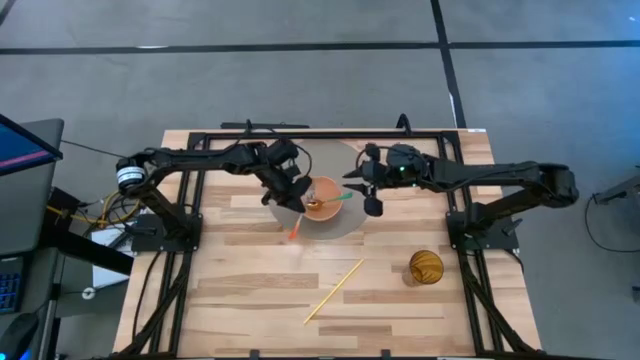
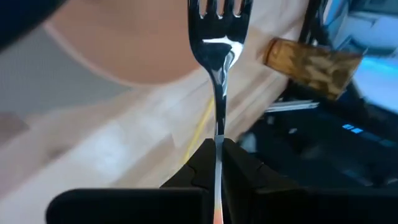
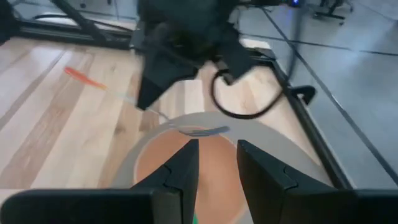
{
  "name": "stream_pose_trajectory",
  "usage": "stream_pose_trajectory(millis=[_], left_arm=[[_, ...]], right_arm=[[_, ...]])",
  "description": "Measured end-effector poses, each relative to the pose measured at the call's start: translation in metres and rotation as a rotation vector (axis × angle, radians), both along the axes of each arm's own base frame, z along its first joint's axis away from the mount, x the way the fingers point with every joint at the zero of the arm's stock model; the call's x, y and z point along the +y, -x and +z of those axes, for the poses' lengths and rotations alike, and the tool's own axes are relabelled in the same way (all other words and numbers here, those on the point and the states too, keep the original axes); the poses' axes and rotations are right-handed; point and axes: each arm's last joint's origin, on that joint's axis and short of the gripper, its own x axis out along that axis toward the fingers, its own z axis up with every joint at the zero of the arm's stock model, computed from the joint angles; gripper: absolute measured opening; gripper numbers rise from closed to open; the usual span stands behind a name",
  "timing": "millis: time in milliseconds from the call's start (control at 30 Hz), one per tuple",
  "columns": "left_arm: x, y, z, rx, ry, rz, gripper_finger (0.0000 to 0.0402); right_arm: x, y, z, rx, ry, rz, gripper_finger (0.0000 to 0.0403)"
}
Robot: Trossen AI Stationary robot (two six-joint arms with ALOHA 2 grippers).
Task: Pick & Place Utensil
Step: Put the orange fork into the orange bowl on the gray table placemat, then put the brown cup to the right side of the orange bowl on the gray table placemat
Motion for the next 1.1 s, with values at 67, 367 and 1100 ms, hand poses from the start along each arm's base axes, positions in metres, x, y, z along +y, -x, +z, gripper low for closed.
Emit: stream_pose_trajectory(millis=[67, 367, 1100], left_arm=[[0.004, 0.000, -0.002, 0.027, 0.056, 0.039, 0.0017], [0.008, -0.016, -0.040, 0.173, 0.296, 0.092, 0.0017], [0.028, -0.030, -0.050, 0.106, 0.432, 0.153, 0.0080]], right_arm=[[0.002, -0.006, -0.005, 0.001, 0.016, 0.020, 0.0103], [0.003, -0.008, -0.005, 0.012, 0.144, -0.027, 0.0103], [0.003, -0.003, 0.003, -0.009, 0.186, -0.025, 0.0103]])
